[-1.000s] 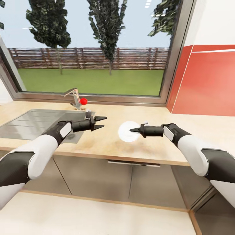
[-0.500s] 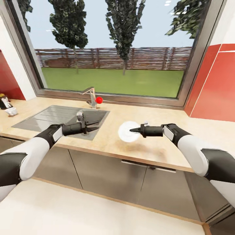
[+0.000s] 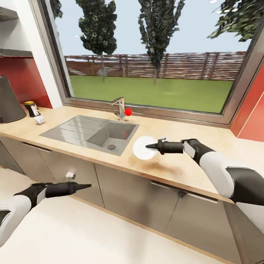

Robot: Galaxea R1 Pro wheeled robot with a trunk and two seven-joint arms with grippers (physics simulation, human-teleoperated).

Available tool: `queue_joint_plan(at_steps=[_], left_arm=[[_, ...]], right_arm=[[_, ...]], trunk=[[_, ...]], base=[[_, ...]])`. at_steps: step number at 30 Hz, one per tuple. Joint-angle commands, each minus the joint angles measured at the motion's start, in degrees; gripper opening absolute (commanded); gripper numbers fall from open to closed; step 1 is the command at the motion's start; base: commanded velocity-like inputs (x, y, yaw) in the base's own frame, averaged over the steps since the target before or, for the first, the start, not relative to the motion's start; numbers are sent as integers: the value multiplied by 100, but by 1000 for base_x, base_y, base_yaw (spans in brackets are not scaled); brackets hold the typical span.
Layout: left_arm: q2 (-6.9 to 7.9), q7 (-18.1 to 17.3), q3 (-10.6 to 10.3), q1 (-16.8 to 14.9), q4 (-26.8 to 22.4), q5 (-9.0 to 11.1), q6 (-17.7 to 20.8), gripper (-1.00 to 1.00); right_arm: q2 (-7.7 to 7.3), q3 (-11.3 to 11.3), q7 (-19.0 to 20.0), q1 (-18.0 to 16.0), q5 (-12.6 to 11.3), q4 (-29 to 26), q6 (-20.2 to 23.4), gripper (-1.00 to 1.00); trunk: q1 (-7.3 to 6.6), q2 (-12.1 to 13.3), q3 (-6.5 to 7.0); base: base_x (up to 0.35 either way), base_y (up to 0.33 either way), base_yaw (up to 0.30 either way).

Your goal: Set up a coffee station on the kitchen countertop: keep the coffee maker on the countertop, move the bottle of coffee from the kitchen shelf to the counter next to the coffee maker, place a paper coffee filter on top of the coffee maker, put the saucer next to the coffee maker with the coffee cup on the saucer, and place the electric kettle next to the coffee maker.

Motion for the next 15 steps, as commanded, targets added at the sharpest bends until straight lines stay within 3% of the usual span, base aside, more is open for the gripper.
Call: queue_joint_plan(at_steps=[1, 5, 10, 14, 15], left_arm=[[65, -19, -5, 197, -1, 49, 21, 100], [191, -19, -5, 925, 0, 53, -70, 100], [232, -19, -5, 1495, 2, 69, -397, 100], [288, -19, -5, 1580, 6, 72, -450, 100], [431, -19, 3, 1925, 9, 83, -467, 100]], right_arm=[[-2, -15, 15, -3, -32, 0, 70, -100], [-2, -15, 16, -3, -28, 0, 70, -100], [-2, -15, 49, -3, -34, 0, 70, -100], [-2, -15, 56, -3, -38, 0, 70, -100], [-2, -15, 52, -3, -36, 0, 70, -100]], trunk=[[0, -3, -5], [0, -3, -5], [0, -3, -5], [0, -3, -5], [0, -3, -5]], base=[[0, 0, 270], [0, 0, 169], [0, 0, 36], [0, 0, 4], [0, 0, 0]])
